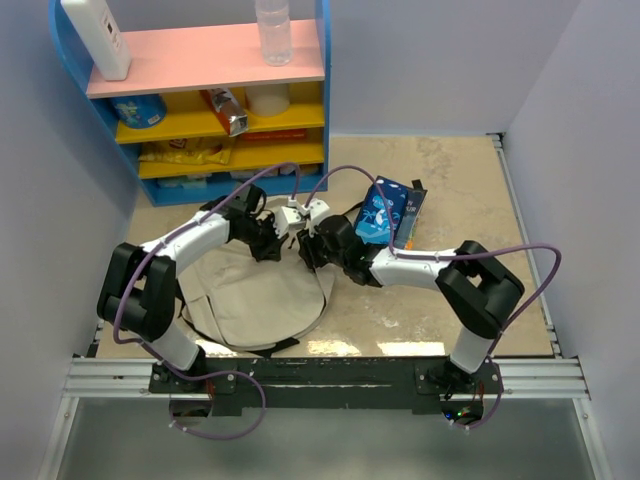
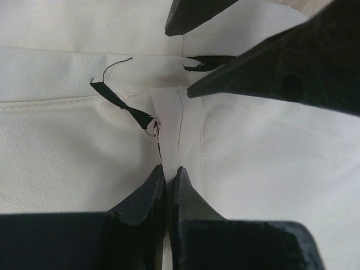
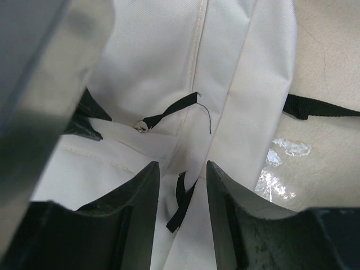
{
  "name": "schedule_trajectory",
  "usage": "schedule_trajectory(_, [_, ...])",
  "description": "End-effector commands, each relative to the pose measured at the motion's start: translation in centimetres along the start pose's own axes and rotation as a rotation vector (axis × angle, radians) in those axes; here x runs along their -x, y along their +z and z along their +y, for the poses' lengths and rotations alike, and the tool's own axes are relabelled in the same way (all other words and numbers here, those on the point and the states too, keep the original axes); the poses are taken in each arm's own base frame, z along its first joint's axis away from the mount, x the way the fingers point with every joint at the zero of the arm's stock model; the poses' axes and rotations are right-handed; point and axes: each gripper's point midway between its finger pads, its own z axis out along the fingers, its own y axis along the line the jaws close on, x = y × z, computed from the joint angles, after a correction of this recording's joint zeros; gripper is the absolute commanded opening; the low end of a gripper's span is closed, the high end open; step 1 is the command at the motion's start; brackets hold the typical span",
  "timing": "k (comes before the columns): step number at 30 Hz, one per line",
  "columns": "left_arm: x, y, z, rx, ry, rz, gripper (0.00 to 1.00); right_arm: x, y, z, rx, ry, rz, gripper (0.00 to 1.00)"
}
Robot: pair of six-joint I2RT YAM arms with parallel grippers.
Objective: Pack the student bag
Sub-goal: Unzip the student bag at the center of the board.
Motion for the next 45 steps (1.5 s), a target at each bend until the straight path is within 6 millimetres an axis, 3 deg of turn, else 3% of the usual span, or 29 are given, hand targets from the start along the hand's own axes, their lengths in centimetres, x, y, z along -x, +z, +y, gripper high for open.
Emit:
schedule_trajectory(1, [2.1, -1.4, -0.1, 0.018, 0.055, -0.078, 0.0, 0.2, 0.9, 0.8, 0.031, -0.025, 0.001, 0.41])
schedule_trajectory(5, [2.1, -1.4, -0.1, 0.02, 0.053, -0.082, 0.0, -0.7, 0.8, 0.8, 0.036, -0.013, 0.008, 0.42])
schedule_trajectory(9, [2.3, -1.5, -0.1, 0.016, 0.048, -0.094, 0.0, -1.2, -0.1, 0.7, 0.047, 0.011, -0.019, 0.6])
schedule_trajectory(10, [2.4, -1.6, 0.0, 0.016, 0.046, -0.097, 0.0, -2.0, -0.4, 0.6, 0.046, 0.013, -0.011, 0.6])
schedule_trajectory(12, [2.7, -1.6, 0.0, 0.011, 0.039, -0.108, 0.0, -1.2, -1.0, 0.9, 0.063, 0.024, -0.056, 0.61])
schedule_trajectory(13, [2.8, -1.8, 0.0, 0.011, 0.034, -0.112, 0.0, -1.7, -1.2, 0.8, 0.063, 0.027, -0.054, 0.61])
schedule_trajectory(18, [3.8, -2.4, 0.1, 0.006, 0.014, -0.149, 0.0, 0.1, -2.7, 1.0, 0.078, 0.035, -0.138, 0.6])
schedule_trajectory(21, [4.0, -2.7, 0.2, 0.001, 0.009, -0.162, 0.0, 0.0, -3.4, 0.8, 0.075, 0.036, -0.157, 0.6])
schedule_trajectory(36, [4.2, -4.1, -1.1, -0.04, 0.034, -0.181, 0.0, 1.4, -1.0, 1.2, 0.074, 0.015, -0.154, 0.56])
schedule_trajectory(45, [4.0, -4.0, -0.9, -0.027, 0.035, -0.179, 0.0, 0.3, -0.3, 1.5, 0.087, 0.042, -0.117, 0.44])
